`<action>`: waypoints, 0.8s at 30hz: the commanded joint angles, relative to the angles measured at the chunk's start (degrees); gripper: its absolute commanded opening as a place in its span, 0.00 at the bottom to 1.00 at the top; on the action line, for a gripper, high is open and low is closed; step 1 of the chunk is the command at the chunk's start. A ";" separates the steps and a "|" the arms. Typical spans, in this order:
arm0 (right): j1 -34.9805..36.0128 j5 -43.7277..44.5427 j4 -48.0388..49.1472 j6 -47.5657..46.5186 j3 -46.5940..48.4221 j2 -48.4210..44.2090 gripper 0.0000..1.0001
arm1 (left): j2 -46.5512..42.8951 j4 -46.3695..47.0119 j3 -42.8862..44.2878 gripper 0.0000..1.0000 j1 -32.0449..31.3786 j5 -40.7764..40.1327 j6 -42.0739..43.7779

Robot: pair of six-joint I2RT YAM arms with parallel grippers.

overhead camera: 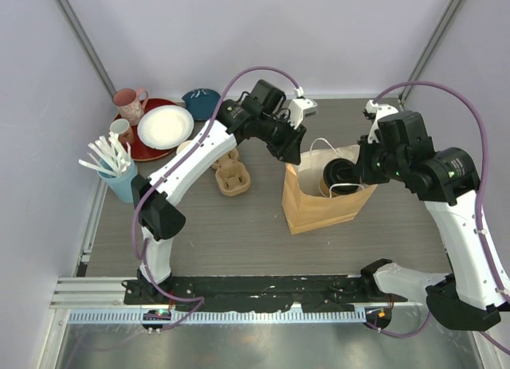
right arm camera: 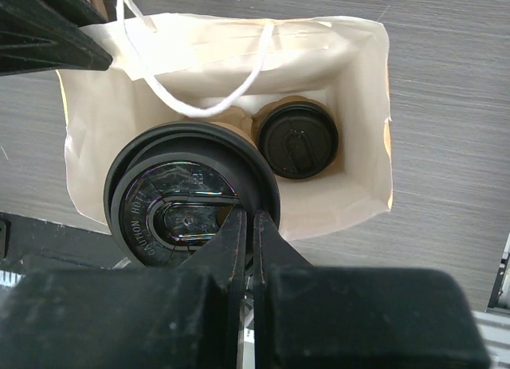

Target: Pack the takeout coffee

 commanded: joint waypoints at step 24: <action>5.04 -8.61 13.76 -6.13 -6.24 4.61 0.01 | -2.84 0.97 0.95 0.00 -0.24 1.43 -0.95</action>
